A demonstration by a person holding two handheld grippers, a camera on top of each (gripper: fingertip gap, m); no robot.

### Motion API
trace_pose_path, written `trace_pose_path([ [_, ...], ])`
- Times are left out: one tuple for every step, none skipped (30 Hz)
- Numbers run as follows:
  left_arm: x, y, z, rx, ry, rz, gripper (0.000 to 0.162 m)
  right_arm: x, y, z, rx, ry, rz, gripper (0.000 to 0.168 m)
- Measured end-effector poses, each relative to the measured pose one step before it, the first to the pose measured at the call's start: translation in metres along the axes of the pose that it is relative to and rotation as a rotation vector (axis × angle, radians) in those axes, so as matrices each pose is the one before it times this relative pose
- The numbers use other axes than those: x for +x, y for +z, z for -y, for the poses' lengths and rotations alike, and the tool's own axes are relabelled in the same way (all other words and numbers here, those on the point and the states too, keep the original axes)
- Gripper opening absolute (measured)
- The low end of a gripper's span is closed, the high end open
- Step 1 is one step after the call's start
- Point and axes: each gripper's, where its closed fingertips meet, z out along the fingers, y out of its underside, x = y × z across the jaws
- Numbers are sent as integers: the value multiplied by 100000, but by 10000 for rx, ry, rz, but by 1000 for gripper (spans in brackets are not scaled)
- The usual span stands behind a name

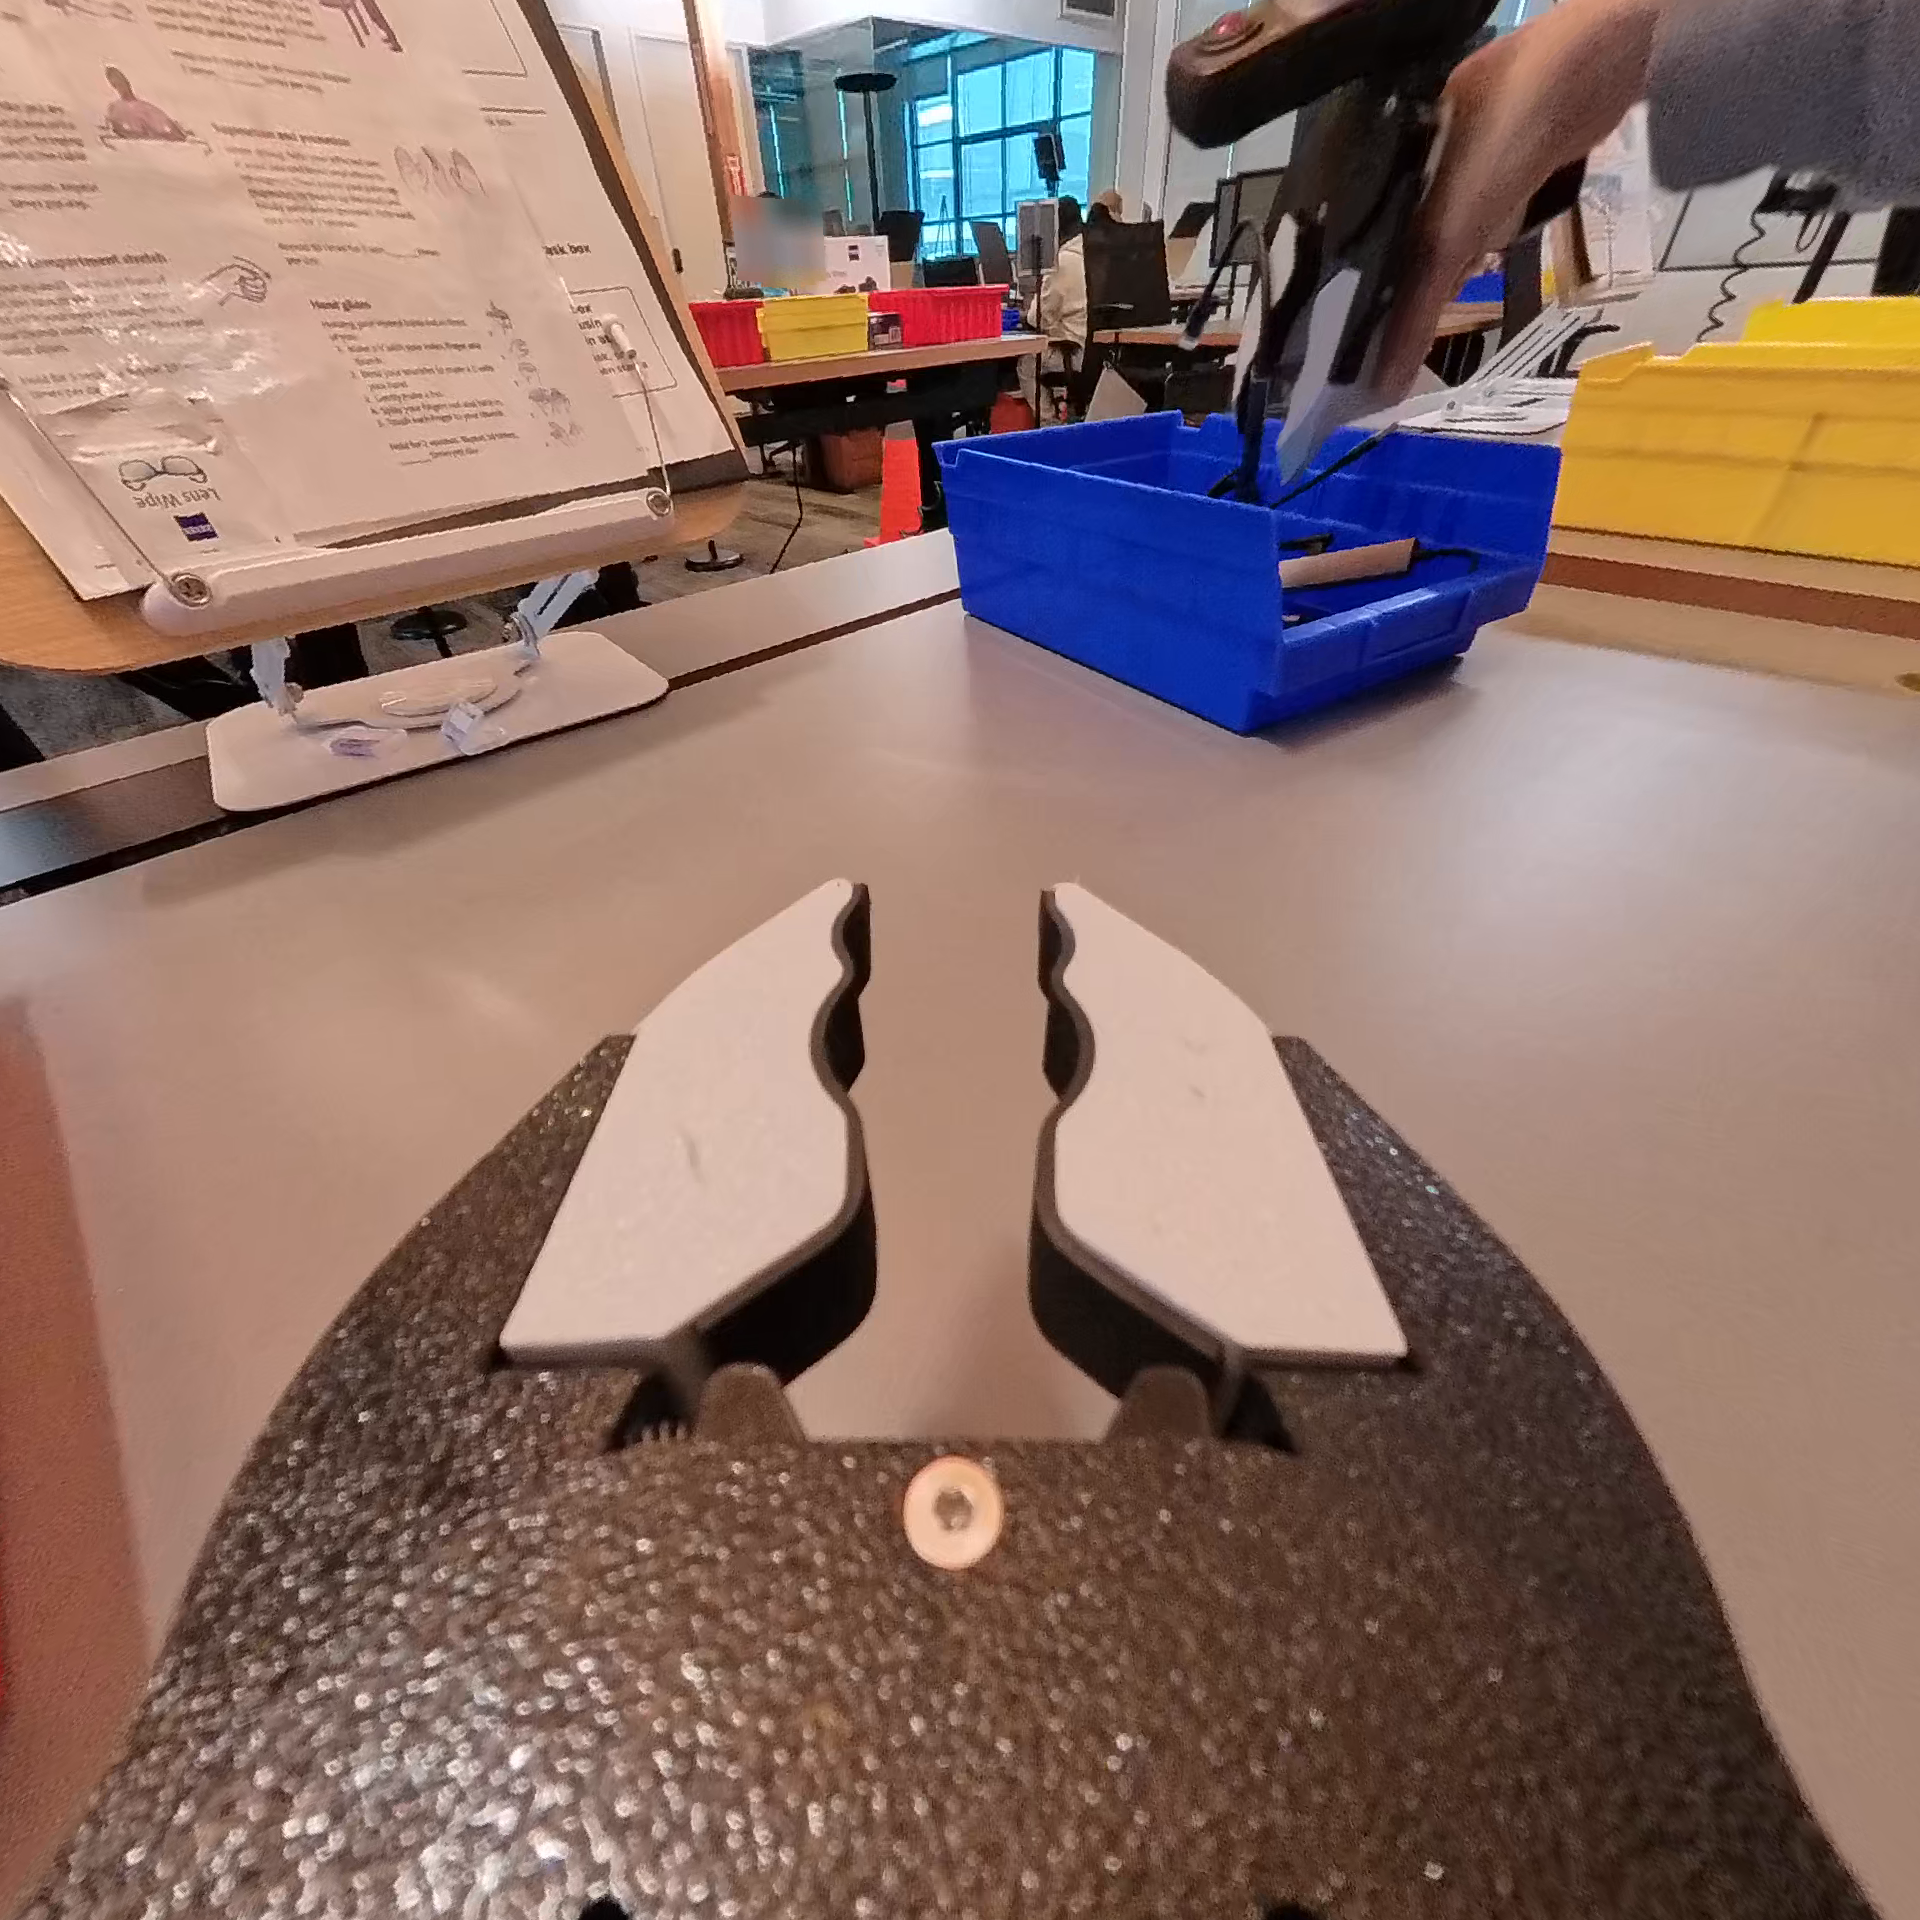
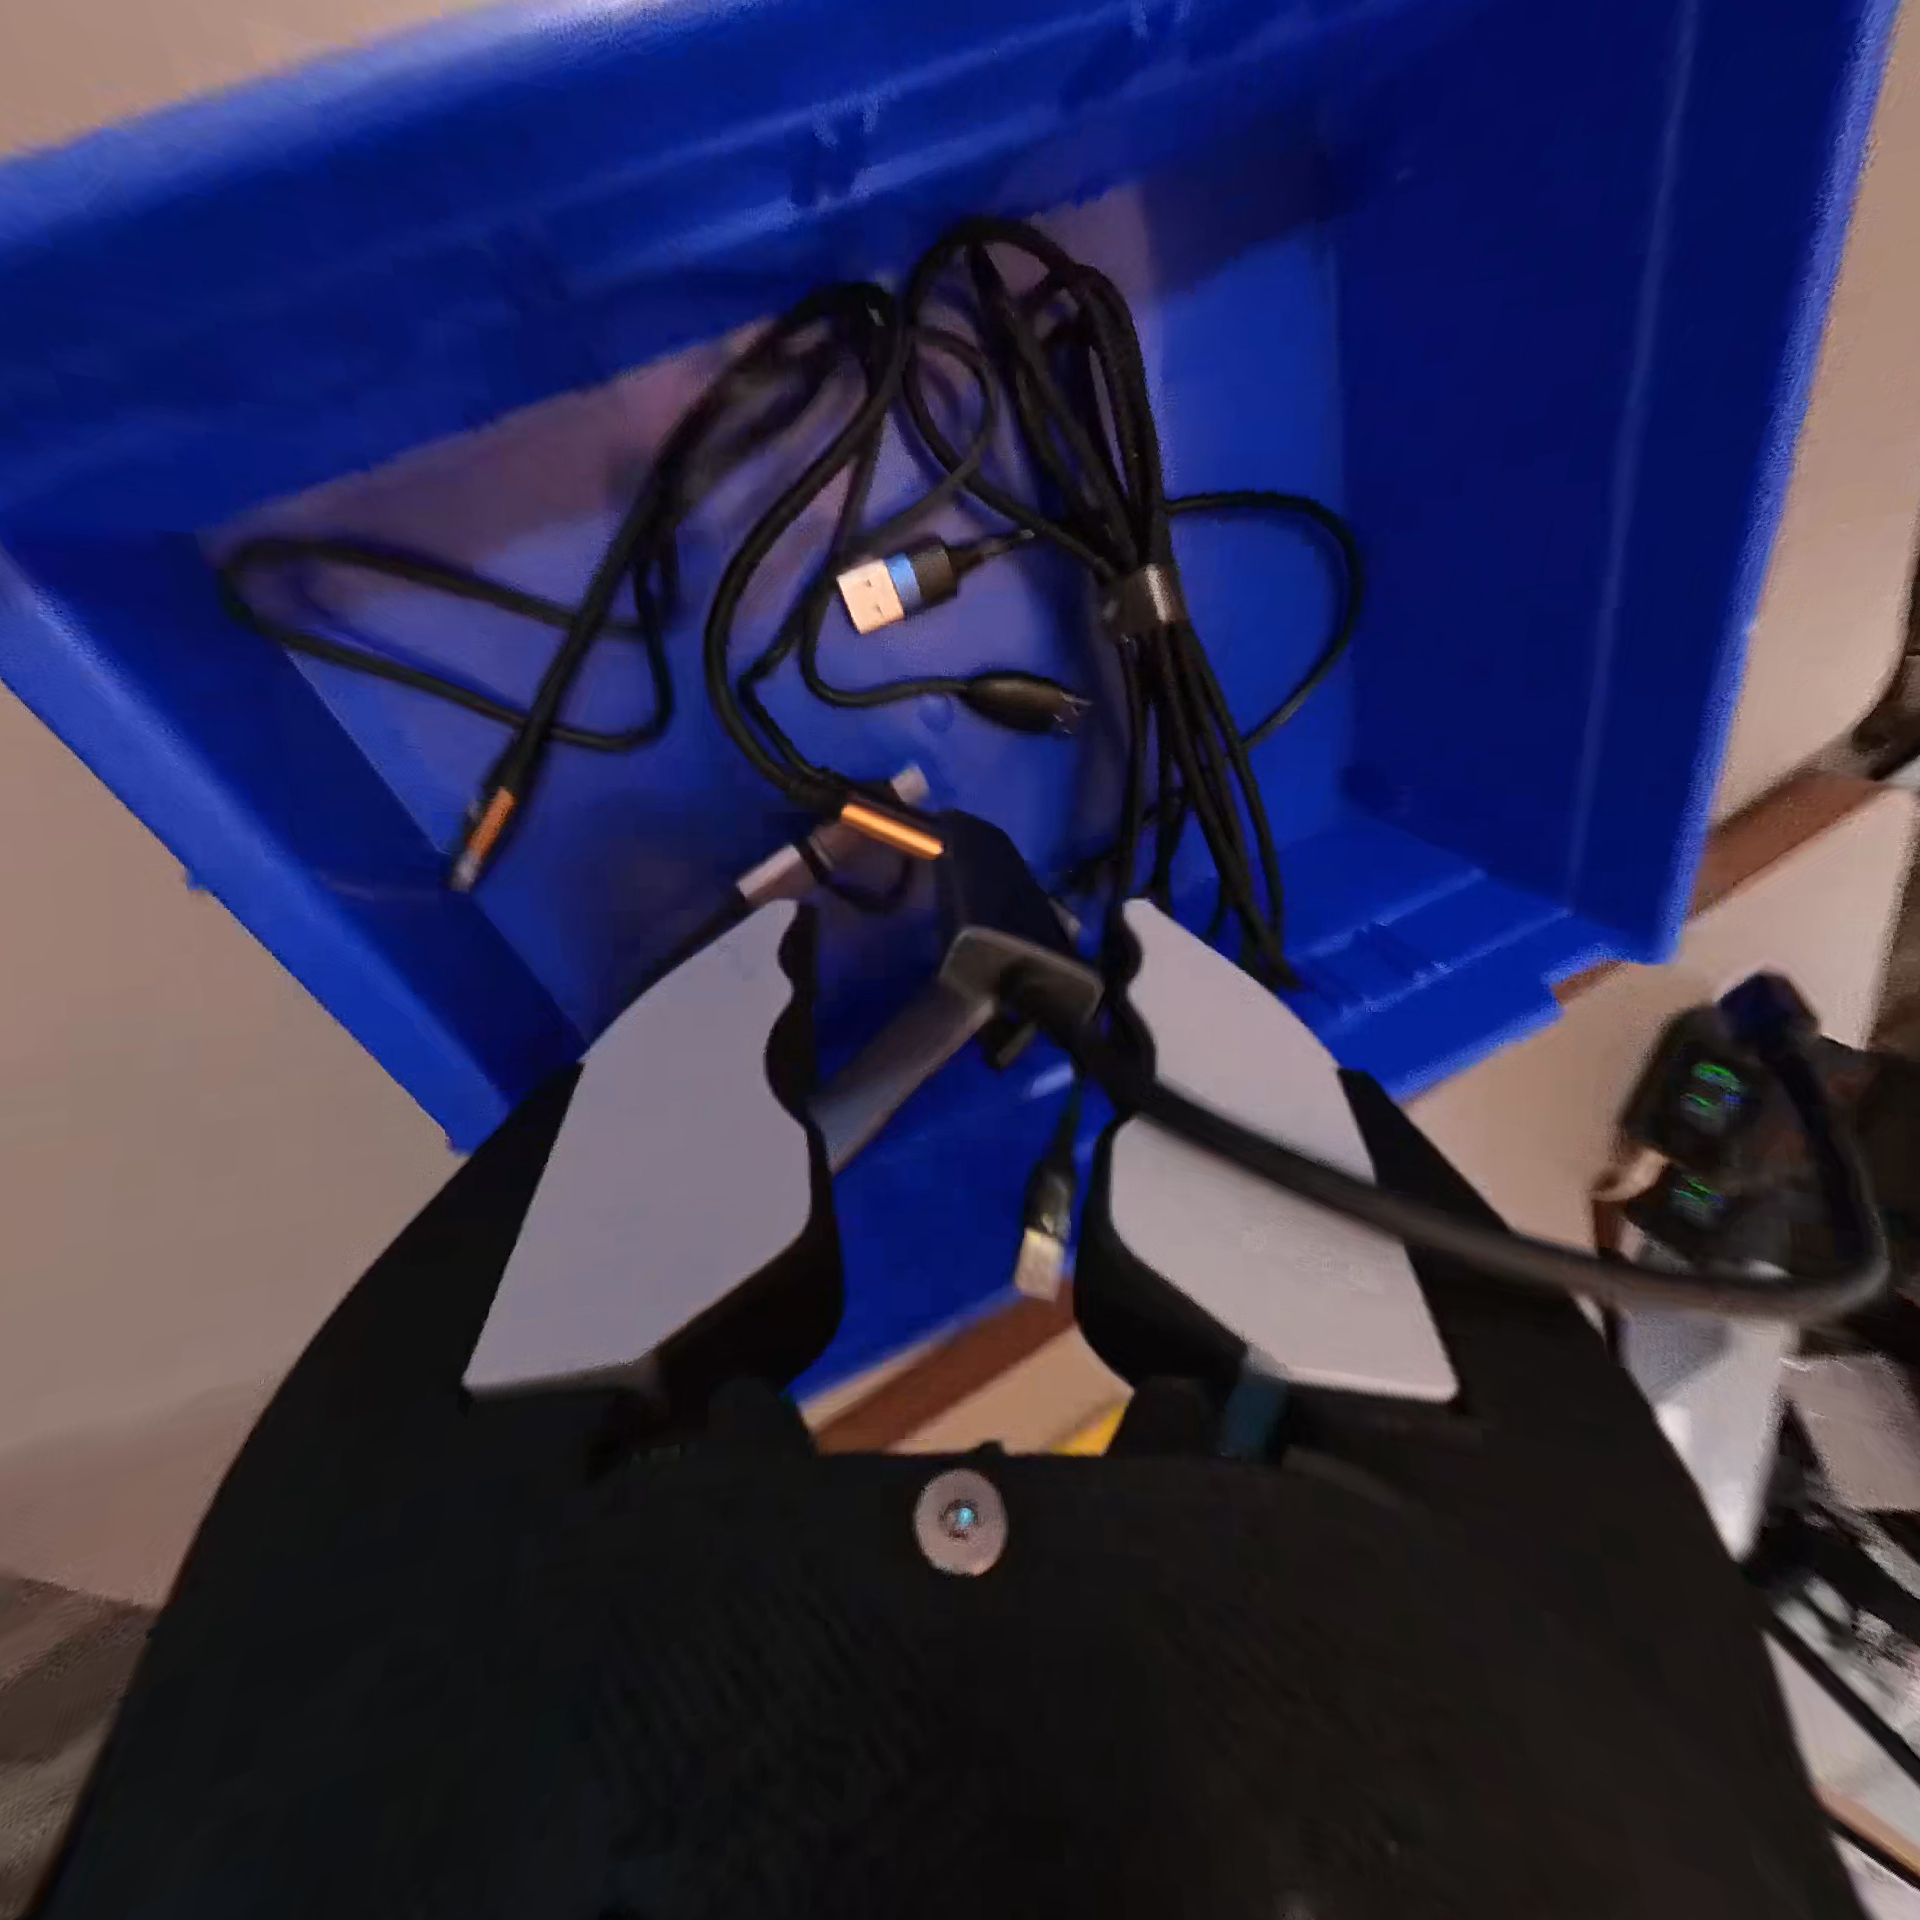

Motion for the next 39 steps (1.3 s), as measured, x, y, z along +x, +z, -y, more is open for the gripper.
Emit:
trace_pose_path([
  [-17, 14, -15, -15, 22, 38, 30, 511, -564, -617, -239, -219, -210, 58],
  [8, 8, -10, -11, 29, 23, 30, 300, -509, -431, -87, -146, -77, 67],
  [51, 10, -9, -11, 44, -10, 30, 67, -504, -245, 93, -216, 41, 70],
  [66, 32, -33, -25, 49, -12, 30, 220, -514, -194, 162, -210, -131, 70],
  [47, 46, -46, -46, 46, 1, 30, 349, -516, -104, 196, -226, -254, 71],
  [53, 68, -68, -59, 53, -2, 30, 299, -484, 110, 332, -178, -251, 71],
  [85, 76, -85, -68, 68, -12, 30, 117, -483, 312, 459, -175, -158, 71],
  [97, 74, -77, -72, 81, -14, 30, 101, -425, 189, 369, -157, -139, 71],
  [98, 61, -81, -69, 93, 3, 30, 229, -387, -85, 91, -185, -215, 70],
  [102, 62, -61, -56, 111, 7, 30, 365, -503, -327, -97, -139, -315, 69],
  [136, 41, -46, -36, 123, -7, 30, 449, -652, -408, -125, 70, -381, 67],
  [114, 25, -25, -26, 113, 2, 30, 398, -673, -179, 81, 288, -331, 64],
  [75, 22, -26, -24, 90, 14, 30, 249, -693, 3, 286, 372, -274, 60],
  [52, 26, -32, -27, 69, 12, 30, 206, -653, 49, 427, 376, -322, 55],
  [47, 31, -25, -28, 51, 8, 30, 40, -494, -69, 421, 333, -260, 50],
  [32, 31, -36, -27, 41, 11, 30, -32, -250, -313, 299, 383, -239, 48],
  [27, 35, -31, -30, 32, 4, 30, -19, 22, -715, 55, 450, -227, 47],
  [21, 37, -44, -37, 15, -6, 30, 25, 80, -1261, -359, 506, -205, 47],
  [-5, 47, -44, -43, -3, -2, 30, -6, -105, -1428, -510, 467, -199, 48],
  [-1, 34, -47, -35, -11, -6, 31, 13, -322, -995, -153, 428, -275, 48],
  [5, 17, -18, -15, -13, -14, 31, -109, -439, -483, 284, 474, -270, 47],
  [-26, 3, 3, -2, -20, -2, 31, -255, -473, -387, 383, 559, -143, 46],
  [-42, 4, -9, -5, -21, 21, 31, -260, -383, -430, 360, 645, -50, 45],
  [-39, 2, -11, -9, -12, 28, 31, -64, -147, -219, 452, 750, -48, 44],
  [-22, 15, -4, -8, 7, 26, 31, -22, 139, -113, 446, 787, 96, 43],
  [-3, 15, -17, -16, 31, 30, 31, 123, 479, -100, 327, 879, 251, 42],
  [16, 46, -38, -35, 49, 34, 31, 610, 857, -102, 202, 1162, 158, 41],
  [15, 94, -90, -77, 47, 22, 31, 775, 1080, -97, 91, 1330, 218, 43],
  [24, 149, -162, -146, 21, -3, 31, 656, 1130, 82, 38, 1345, 354, 47],
  [22, 211, -244, -207, -17, -33, 32, 603, 1015, 462, 134, 1256, 371, 49],
  [24, 223, -261, -224, -48, -59, 33, 574, 801, 902, 334, 1188, 280, 50],
  [4, 193, -216, -191, -63, -56, 34, 243, 642, 1133, 488, 1159, 286, 53],
  [-40, 122, -147, -124, -62, -20, 34, 198, 674, 904, 402, 824, 134, 49],
  [-34, 45, -52, -42, -40, -3, 34, 476, 890, 281, 45, 248, -174, 42],
  [-13, -26, 26, 24, -11, 3, 33, 720, 993, -278, -264, 125, -371, 45],
  [-29, -63, 61, 52, 9, 33, 32, 386, 875, -384, -337, 245, -158, 52],
  [-27, -84, 70, 68, 35, 59, 31, -415, 685, -20, -93, 130, 364, 46],
  [20, -87, 100, 85, 76, 55, 30, -1078, 280, 441, 217, -6, 728, 24],
  [80, -75, 84, 76, 110, 36, 29, -1107, 118, 490, 266, -148, 525, 16],
])
